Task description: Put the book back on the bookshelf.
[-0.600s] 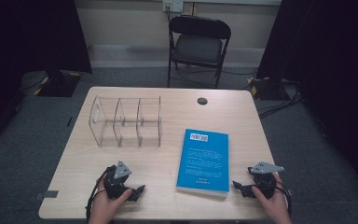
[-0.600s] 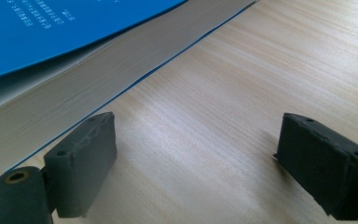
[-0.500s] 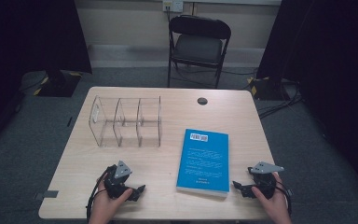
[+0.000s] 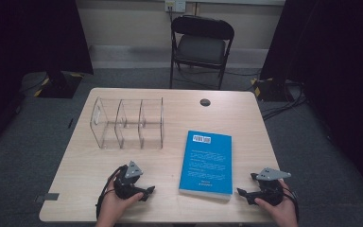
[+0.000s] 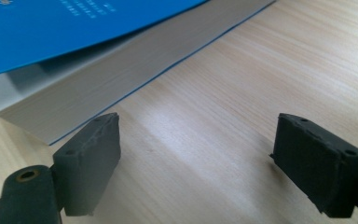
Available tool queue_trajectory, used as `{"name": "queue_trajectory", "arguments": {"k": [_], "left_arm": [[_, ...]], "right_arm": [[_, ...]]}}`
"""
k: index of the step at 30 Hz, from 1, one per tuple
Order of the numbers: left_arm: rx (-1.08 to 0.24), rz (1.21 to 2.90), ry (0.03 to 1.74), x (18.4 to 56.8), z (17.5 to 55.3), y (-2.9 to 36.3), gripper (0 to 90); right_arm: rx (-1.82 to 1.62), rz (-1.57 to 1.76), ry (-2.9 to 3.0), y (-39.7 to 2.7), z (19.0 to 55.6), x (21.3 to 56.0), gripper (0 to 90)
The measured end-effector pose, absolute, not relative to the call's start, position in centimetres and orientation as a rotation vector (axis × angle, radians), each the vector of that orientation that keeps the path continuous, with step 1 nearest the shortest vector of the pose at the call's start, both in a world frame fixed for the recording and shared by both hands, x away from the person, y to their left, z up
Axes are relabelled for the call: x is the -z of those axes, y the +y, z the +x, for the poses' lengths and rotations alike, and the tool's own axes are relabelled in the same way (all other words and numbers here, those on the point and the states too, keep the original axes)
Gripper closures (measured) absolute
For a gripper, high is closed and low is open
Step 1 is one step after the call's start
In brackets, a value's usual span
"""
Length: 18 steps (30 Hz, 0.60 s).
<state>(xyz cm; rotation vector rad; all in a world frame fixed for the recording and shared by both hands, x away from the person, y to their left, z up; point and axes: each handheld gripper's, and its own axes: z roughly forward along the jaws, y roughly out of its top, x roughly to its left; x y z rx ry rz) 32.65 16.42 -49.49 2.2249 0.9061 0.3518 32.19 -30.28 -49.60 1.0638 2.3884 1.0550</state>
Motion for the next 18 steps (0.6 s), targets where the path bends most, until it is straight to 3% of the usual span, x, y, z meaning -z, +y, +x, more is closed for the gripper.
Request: {"name": "queue_trajectory", "arguments": {"k": [18], "left_arm": [[-0.303,2.282,0.8,49.3,32.0,13.3,15.5]], "right_arm": [[-1.05,0.959,2.5,-28.5,31.1,49.4,14.9]]}}
